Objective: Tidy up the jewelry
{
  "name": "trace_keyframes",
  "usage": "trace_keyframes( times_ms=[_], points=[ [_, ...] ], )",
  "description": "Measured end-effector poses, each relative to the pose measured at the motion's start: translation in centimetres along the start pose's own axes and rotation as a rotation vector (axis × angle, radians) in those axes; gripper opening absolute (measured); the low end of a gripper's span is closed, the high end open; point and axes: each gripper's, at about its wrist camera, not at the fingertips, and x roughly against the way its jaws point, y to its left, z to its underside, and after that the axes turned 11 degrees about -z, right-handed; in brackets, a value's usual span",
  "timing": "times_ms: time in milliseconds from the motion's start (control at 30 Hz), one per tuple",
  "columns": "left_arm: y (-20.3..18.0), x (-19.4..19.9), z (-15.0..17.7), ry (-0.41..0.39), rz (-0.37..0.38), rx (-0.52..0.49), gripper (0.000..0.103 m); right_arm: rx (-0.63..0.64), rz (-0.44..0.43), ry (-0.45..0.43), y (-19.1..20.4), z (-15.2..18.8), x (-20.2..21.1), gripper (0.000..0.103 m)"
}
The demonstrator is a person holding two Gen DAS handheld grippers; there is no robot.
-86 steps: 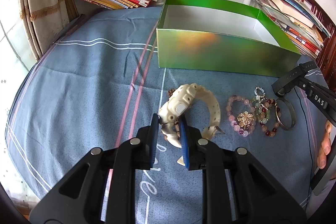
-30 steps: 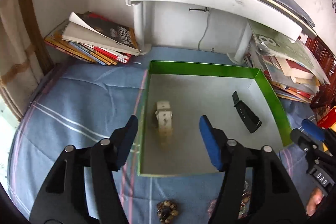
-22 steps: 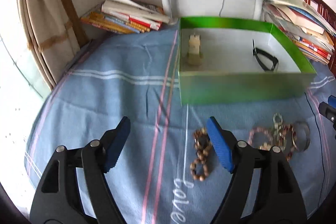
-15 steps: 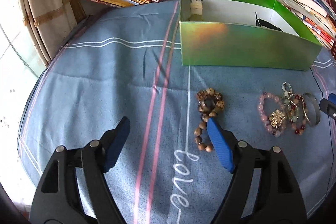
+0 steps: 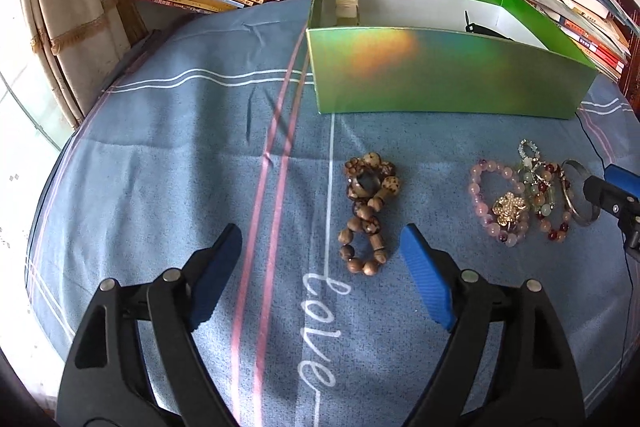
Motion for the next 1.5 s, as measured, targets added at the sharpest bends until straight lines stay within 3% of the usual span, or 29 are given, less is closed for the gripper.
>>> trace_keyframes(
  times_ms=[133, 367, 600, 700, 1200, 1400, 1500],
  points=[
    [-0.3, -0.5, 0.2, 0.018, 0.004, -0.007, 0.081, 0.042, -0.045, -0.006, 1.7, -0.5, -0.3, 0.048],
    [-0.1, -0.6, 0.3, 0.021, 0.0, 0.0, 0.082, 0.115, -0.04, 0.029, 4.7, -1.4, -2.3, 0.048],
    [0.2, -1.0, 0.3, 0.027, 0.011, 0.002, 0.082, 0.127, 0.001, 0.045, 4.8, -1.2, -3.7, 0.012],
    [0.3, -1.1, 0.3, 0.03, 0.015, 0.006, 0.083, 0.116, -0.007, 0.031, 4.5, -1.3, -3.2, 0.005],
    [0.1, -1.0, 0.4, 0.03, 0.012, 0.003, 0.084, -0.01, 0.094, -0.144, -0.7, -2.6, 3.5, 0.002],
    [0.0, -1.0, 0.4, 0.029, 0.01, 0.001, 0.085, 0.04, 0.025, -0.065, 0.2, -1.9, 1.4, 0.005],
    [-0.2, -0.9, 0.5, 0.027, 0.01, -0.003, 0.086, 0.065, -0.012, -0.013, 1.5, -1.4, -0.4, 0.012]
  ],
)
